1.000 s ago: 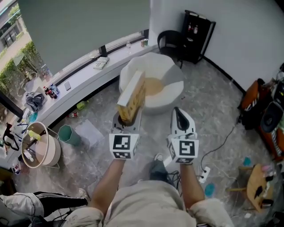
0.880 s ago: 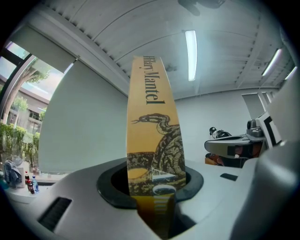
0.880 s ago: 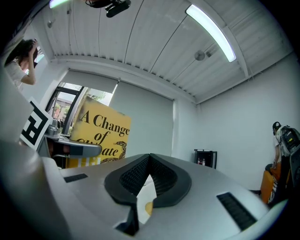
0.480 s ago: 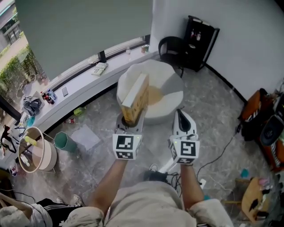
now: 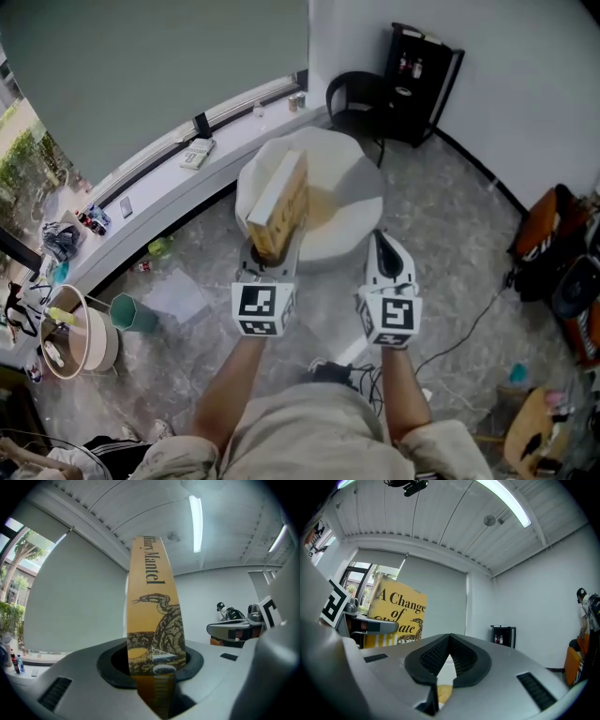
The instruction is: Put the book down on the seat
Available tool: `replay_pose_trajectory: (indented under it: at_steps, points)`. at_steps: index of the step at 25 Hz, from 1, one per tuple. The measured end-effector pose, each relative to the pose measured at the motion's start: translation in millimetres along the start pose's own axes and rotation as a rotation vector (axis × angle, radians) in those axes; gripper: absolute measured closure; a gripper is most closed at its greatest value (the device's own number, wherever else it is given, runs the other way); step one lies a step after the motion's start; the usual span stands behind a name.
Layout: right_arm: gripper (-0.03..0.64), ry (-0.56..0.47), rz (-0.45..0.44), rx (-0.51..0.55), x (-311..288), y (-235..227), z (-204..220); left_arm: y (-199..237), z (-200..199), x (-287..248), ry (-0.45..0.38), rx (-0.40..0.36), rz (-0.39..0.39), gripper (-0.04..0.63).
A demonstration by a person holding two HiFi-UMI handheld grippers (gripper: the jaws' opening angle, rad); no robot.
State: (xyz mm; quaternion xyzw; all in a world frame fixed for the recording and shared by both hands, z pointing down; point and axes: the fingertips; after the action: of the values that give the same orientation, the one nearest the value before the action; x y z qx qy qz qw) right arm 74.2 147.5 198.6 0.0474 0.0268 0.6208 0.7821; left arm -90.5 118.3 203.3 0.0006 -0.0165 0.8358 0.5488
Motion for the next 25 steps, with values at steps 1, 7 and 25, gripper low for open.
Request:
replay_pose_trajectory:
  at_steps: [1, 7, 25]
  points:
    - [0.614, -0.003, -0.001, -0.001, -6.7, -8.1, 0.6, -2.4, -0.7, -10.5, -0.001, 0.001, -0.001, 0.439]
    - [0.614, -0.007, -0.004, -0.022, -39.2, -51.5, 14.8, -16.0, 4.5, -60.3, 0.004, 0.003, -0.011, 0.439]
    - [0.614, 0.039, 0.024, -0.034, -123.8, -100.8, 52.5, 0.0, 32.5, -164.8, 0.042, 0.002, 0.013, 0.439]
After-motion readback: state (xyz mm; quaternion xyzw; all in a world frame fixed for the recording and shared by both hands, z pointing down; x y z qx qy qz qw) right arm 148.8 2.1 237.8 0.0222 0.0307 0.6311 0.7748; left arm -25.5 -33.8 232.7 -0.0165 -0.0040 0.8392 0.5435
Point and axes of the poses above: the fingertips, and each gripper's own axes: x backward along the fingers, y to its left, z out of its underside, and after that the axes turned 1 degree about -z, right-handed
